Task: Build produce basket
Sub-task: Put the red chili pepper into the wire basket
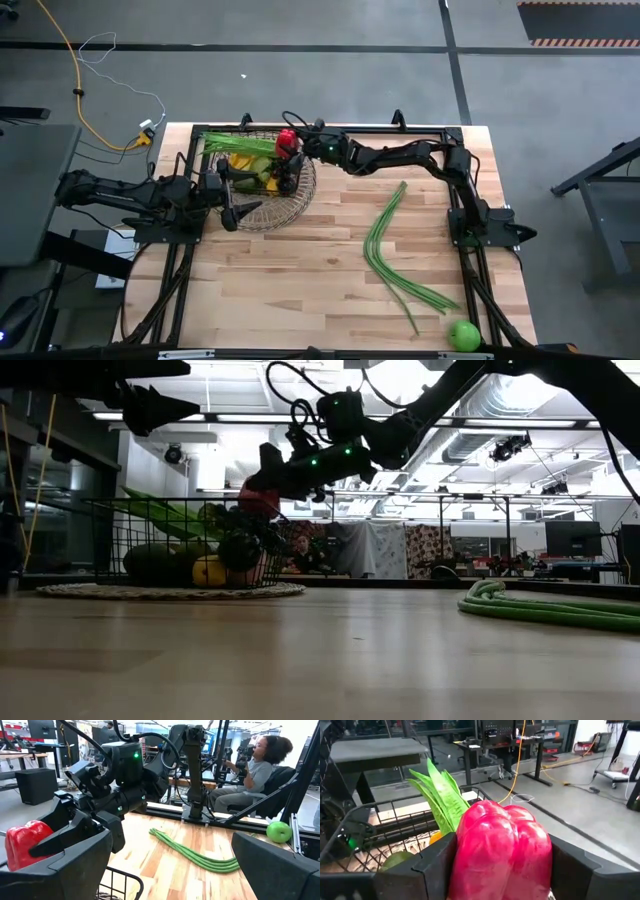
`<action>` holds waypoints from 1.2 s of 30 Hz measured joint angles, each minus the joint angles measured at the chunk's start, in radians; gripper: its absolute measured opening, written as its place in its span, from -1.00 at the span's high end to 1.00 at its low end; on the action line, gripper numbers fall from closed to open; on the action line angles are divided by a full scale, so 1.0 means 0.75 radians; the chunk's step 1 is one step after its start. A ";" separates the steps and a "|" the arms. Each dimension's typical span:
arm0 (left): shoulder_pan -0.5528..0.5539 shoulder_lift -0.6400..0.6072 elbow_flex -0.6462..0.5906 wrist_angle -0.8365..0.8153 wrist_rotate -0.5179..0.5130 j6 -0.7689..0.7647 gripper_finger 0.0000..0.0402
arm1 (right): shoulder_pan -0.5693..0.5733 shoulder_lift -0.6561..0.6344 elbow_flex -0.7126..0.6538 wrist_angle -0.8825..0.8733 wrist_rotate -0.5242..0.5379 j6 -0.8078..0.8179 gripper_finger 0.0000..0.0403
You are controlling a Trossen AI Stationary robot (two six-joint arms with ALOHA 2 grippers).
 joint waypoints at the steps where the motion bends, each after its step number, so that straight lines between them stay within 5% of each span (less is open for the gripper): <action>1: 0.000 0.000 0.000 0.000 0.000 0.000 -0.99 | 0.000 0.000 0.000 0.010 -0.004 -0.024 -0.25; 24: 0.000 0.000 0.000 -0.005 0.000 0.000 -0.99 | 0.004 0.000 0.000 0.074 0.001 -0.097 -0.26; 36: 0.001 0.000 0.000 -0.011 0.001 0.000 -0.99 | 0.062 -0.003 0.000 0.094 0.013 -0.359 -0.54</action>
